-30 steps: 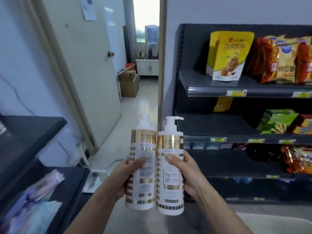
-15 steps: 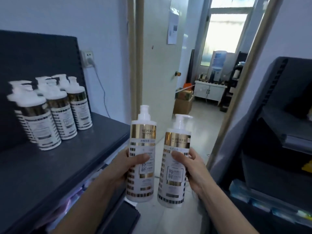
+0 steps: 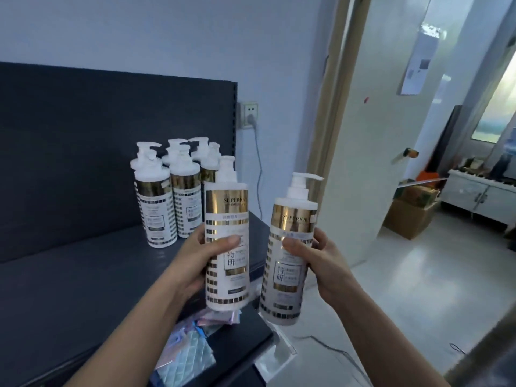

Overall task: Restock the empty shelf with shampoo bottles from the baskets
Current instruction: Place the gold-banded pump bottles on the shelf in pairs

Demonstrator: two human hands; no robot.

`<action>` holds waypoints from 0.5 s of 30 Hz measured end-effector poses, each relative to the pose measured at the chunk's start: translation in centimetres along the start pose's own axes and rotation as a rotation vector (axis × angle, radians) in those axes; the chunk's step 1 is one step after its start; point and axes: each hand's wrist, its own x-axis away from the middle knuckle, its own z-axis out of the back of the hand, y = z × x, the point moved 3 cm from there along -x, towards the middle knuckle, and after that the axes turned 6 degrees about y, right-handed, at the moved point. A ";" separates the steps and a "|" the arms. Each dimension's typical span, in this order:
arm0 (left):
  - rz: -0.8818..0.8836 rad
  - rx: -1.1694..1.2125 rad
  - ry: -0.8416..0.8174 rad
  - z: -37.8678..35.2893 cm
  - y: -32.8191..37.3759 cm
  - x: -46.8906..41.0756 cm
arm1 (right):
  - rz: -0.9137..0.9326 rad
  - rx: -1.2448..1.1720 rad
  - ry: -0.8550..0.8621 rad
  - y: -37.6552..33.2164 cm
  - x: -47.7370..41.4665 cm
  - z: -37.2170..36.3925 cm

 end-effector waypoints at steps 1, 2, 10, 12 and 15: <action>-0.014 0.012 0.044 0.4 0.2 -0.4 | 0.010 0.017 -0.035 -0.2 -1.0 -0.4; -0.027 0.020 0.081 0.7 0.4 -0.7 | 0.021 0.035 -0.076 -0.3 -2.0 -0.9; -0.145 -0.059 0.294 3.2 1.6 -2.0 | 0.020 0.062 -0.286 -1.0 -7.8 -5.4; -0.158 -0.091 0.321 3.9 1.7 -2.7 | 0.002 0.064 -0.298 -0.7 -9.3 -6.3; -0.160 -0.116 0.338 4.8 1.7 -4.0 | -0.011 0.069 -0.299 0.0 -11.3 -7.7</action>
